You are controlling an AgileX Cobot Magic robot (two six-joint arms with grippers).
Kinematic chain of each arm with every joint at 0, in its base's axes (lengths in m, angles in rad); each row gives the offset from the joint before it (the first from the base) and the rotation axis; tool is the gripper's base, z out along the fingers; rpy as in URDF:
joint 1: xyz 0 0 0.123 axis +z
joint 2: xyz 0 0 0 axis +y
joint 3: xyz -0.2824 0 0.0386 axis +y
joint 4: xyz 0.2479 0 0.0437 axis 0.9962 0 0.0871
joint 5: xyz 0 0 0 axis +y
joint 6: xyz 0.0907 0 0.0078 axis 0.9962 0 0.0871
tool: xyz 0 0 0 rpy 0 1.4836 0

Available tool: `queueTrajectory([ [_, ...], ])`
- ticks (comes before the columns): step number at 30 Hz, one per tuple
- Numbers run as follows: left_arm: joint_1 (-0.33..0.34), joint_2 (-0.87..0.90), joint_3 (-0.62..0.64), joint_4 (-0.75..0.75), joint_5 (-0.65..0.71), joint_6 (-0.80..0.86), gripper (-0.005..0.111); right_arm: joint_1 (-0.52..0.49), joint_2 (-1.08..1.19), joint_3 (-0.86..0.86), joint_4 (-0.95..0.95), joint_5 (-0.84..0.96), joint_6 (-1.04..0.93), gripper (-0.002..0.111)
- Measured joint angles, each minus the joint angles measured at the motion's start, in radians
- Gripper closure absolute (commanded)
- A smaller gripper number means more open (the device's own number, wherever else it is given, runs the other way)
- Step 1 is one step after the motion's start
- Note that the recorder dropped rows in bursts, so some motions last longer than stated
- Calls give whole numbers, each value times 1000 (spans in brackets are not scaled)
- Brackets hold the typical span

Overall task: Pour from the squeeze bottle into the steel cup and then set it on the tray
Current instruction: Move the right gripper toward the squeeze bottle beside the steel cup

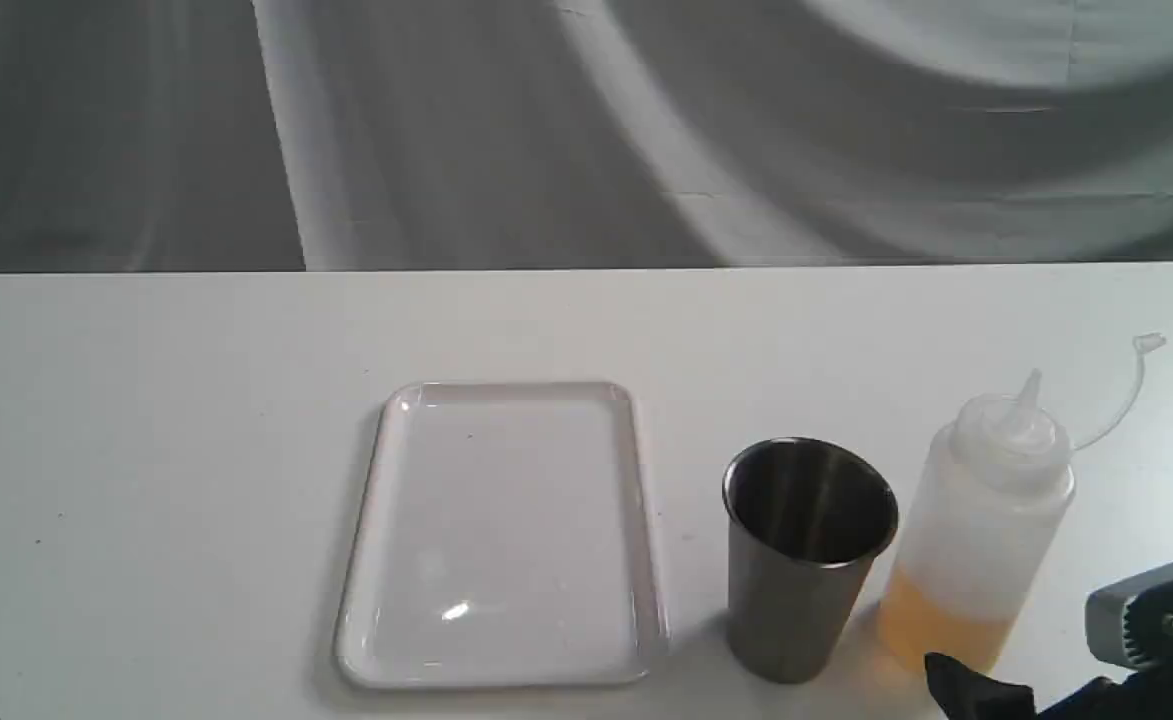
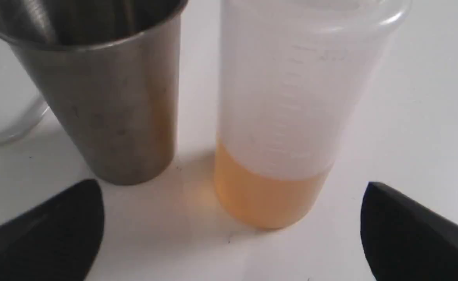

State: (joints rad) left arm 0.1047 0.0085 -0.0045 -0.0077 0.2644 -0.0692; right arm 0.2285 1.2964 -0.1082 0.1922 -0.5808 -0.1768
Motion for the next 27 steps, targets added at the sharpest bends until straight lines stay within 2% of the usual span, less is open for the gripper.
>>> queueTrajectory([
  [12, 0, 0, 0, 0, 0, 0, 98, 0, 0, 0, 0, -47, 19, 20],
  [27, 0, 0, 0, 0, 0, 0, 98, 0, 23, 0, 91, -97, 23, 20],
])
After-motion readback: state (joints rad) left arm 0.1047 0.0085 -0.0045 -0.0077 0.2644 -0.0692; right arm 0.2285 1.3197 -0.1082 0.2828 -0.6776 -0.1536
